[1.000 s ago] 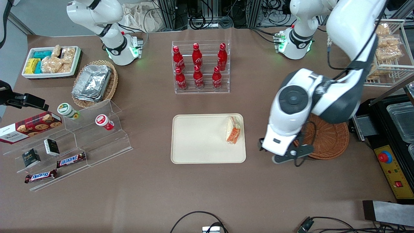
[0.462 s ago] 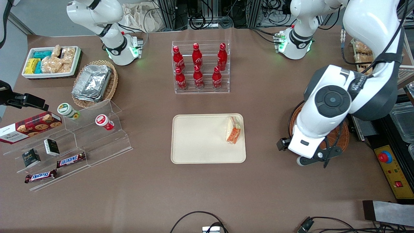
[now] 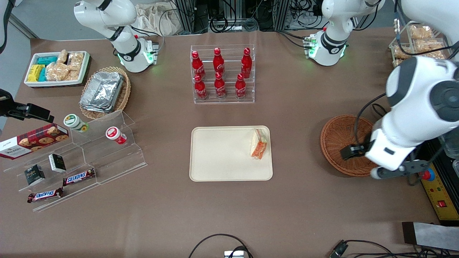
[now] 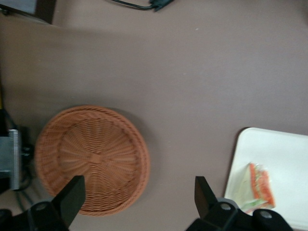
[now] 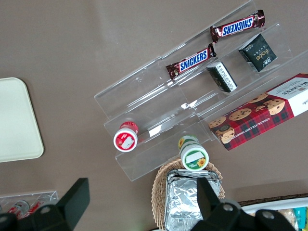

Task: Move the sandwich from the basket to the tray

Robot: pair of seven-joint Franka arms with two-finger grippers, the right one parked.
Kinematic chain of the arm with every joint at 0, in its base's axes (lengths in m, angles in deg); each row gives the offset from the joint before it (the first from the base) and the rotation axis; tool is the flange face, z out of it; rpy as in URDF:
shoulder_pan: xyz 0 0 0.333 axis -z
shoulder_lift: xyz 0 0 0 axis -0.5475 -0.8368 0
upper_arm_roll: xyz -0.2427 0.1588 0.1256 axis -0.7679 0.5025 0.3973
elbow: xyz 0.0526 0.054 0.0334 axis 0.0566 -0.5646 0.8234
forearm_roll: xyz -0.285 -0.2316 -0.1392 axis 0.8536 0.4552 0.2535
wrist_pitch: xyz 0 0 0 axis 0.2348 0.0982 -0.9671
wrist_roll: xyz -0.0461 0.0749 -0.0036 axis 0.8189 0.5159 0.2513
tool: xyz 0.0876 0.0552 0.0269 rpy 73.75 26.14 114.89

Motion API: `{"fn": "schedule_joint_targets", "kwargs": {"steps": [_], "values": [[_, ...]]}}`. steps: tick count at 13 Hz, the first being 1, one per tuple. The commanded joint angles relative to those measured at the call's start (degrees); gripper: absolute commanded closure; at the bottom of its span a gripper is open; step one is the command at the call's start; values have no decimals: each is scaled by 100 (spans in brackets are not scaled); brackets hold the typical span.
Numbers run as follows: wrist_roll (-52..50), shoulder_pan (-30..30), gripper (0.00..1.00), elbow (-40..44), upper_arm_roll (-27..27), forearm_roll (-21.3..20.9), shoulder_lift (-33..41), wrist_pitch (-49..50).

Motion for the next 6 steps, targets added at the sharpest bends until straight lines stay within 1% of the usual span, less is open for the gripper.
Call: {"fn": "schedule_joint_targets", "kwargs": {"steps": [1, 3, 5, 6], "values": [[805, 146, 0, -720, 675, 360, 720, -13], [1342, 242, 0, -993, 1132, 466, 1037, 4], [1869, 461, 0, -1125, 1642, 510, 1301, 100], [2124, 471, 0, -1152, 1818, 589, 1406, 205]]}}
